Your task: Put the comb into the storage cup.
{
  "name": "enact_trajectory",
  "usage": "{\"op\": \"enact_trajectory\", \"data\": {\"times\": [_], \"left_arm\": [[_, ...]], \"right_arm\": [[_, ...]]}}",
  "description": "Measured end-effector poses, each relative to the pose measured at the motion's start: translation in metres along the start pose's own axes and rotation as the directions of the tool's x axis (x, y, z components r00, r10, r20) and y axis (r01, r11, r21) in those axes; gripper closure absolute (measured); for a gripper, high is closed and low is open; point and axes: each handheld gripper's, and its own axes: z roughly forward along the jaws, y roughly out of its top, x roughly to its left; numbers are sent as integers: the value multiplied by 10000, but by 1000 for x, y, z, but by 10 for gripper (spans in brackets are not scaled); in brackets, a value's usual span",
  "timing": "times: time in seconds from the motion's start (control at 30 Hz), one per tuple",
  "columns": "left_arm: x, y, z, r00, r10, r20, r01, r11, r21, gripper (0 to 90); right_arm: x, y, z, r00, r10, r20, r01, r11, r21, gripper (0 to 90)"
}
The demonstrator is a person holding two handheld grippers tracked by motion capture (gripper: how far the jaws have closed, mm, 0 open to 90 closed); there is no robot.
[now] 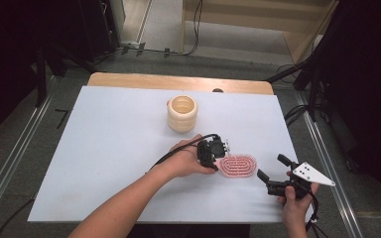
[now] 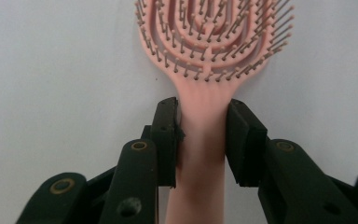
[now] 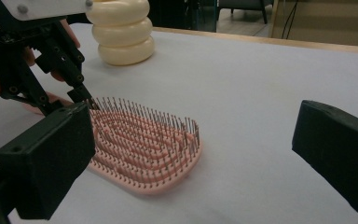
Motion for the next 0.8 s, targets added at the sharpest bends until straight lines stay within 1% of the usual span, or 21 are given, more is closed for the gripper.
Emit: {"op": "enact_trajectory", "data": {"times": [0.03,0.13,0.27,0.3,0.33,0.43,0.47,0.57,0.6,0.7,0.73,0.8], "left_arm": [[-1,0,0,10000,74,-22,-74,10000,-3,685],[-2,2,0,9999,125,-94,-124,9998,128,702],[-2,2,0,9999,79,-75,-79,9999,84,703],[-2,2,0,10000,-21,-91,22,9999,130,704],[-2,2,-1,9996,-281,-48,281,9995,138,704],[-3,2,-1,9994,-325,-90,326,9994,141,705],[-4,1,-1,9992,-376,-116,377,9993,67,705],[-3,0,-1,9992,-397,-60,397,9992,-18,706],[-2,-2,-2,9988,-496,-21,495,9987,-115,706],[-1,-3,-2,9982,-601,-45,600,9980,-204,706],[-1,-4,-2,9978,-659,6,658,9975,-269,706],[-2,-7,-2,9966,-819,-30,816,9955,-486,706]], "right_arm": [[0,0,0,10000,0,0,0,10000,0,0],[0,0,0,10000,-19,1,19,10000,23,0],[0,0,0,10000,-15,-3,15,10000,22,0],[0,0,0,10000,-13,-5,13,10000,20,0],[0,0,0,10000,-9,-6,9,10000,30,0],[0,0,0,10000,-16,-10,16,10000,28,0],[0,0,0,10000,-9,-5,9,10000,27,0],[0,0,0,10000,-15,-4,15,10000,26,0],[0,0,0,10000,-24,12,23,10000,22,0],[0,0,0,10000,-18,11,18,10000,4,0],[0,0,0,10000,8,30,-8,10000,4,0],[0,0,-1,10000,19,20,-18,10000,-26,0]]}}
